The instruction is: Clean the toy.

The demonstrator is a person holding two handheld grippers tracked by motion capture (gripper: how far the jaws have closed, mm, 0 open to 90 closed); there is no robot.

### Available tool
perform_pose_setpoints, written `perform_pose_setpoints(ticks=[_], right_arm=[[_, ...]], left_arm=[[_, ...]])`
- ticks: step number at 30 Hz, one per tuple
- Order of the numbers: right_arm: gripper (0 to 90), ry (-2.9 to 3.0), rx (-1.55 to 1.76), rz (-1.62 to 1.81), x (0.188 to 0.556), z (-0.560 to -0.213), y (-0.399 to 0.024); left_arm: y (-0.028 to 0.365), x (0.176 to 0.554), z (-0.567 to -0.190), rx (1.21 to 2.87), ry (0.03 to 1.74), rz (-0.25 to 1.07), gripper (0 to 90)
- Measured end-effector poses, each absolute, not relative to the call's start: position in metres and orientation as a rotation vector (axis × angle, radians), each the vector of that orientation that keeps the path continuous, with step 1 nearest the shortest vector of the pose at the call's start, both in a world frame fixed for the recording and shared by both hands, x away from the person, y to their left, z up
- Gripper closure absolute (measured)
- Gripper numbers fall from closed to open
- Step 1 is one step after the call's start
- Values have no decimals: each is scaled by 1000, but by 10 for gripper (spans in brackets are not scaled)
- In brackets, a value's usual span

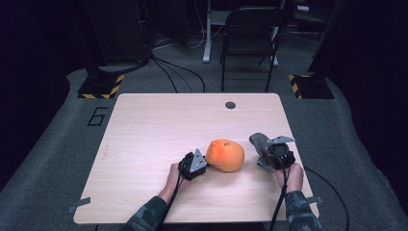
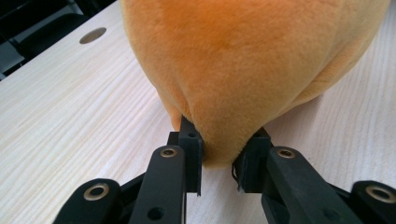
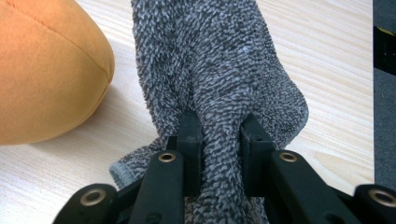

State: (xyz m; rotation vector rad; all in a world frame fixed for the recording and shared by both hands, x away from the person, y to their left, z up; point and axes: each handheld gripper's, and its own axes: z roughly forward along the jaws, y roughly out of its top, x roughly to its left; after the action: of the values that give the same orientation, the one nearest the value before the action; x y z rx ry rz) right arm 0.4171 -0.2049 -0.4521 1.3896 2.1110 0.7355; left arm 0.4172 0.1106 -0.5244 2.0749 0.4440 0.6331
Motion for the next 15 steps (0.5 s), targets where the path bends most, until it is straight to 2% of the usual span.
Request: perform_pose_setpoints(ticks=[4,15], right_arm=[[742,2105,1389,734,417,-451,-205],[741,2089,1389,745,416,-448,-207]], left_arm=[[113,416,-519,2034,459,611,766],[117,405,-479,1947,522,448,764]])
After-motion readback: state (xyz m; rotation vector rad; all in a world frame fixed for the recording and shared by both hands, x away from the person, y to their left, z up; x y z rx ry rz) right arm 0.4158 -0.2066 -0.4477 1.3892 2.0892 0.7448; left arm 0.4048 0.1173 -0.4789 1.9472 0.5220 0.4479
